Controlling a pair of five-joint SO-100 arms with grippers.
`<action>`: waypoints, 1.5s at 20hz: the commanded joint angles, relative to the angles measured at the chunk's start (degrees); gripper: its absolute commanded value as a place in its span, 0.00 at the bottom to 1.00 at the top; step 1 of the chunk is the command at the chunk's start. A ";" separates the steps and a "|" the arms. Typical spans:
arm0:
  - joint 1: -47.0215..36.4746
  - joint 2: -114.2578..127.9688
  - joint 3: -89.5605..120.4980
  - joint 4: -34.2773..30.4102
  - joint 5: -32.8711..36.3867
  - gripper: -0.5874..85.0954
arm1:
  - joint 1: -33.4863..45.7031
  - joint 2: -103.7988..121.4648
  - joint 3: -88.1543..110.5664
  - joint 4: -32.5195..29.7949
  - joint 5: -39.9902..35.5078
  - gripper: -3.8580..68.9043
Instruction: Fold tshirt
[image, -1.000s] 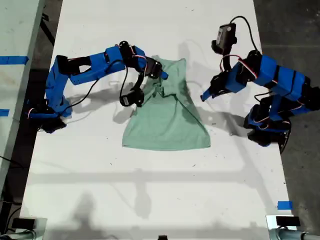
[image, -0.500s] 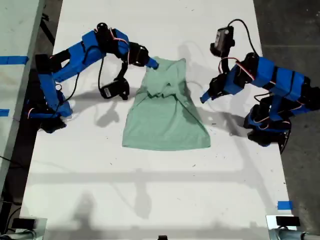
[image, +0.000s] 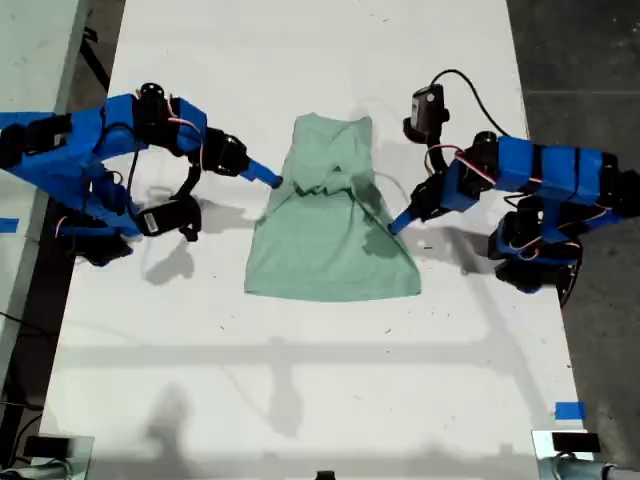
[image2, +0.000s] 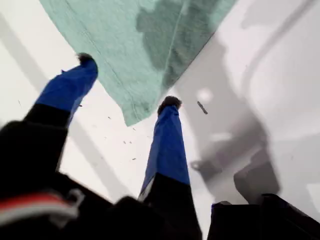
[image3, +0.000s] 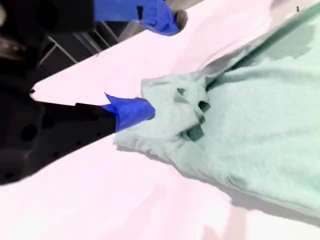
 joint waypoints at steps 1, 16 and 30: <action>2.72 7.29 7.82 -2.72 -4.66 0.29 | -1.67 2.11 3.25 -3.43 -0.35 0.51; 5.98 1.23 7.73 -4.22 -8.17 0.30 | -7.12 -16.52 16.35 -26.02 4.04 0.10; 5.98 0.97 7.47 -3.87 -8.44 0.30 | -12.39 -26.19 -16.00 -10.11 9.23 0.03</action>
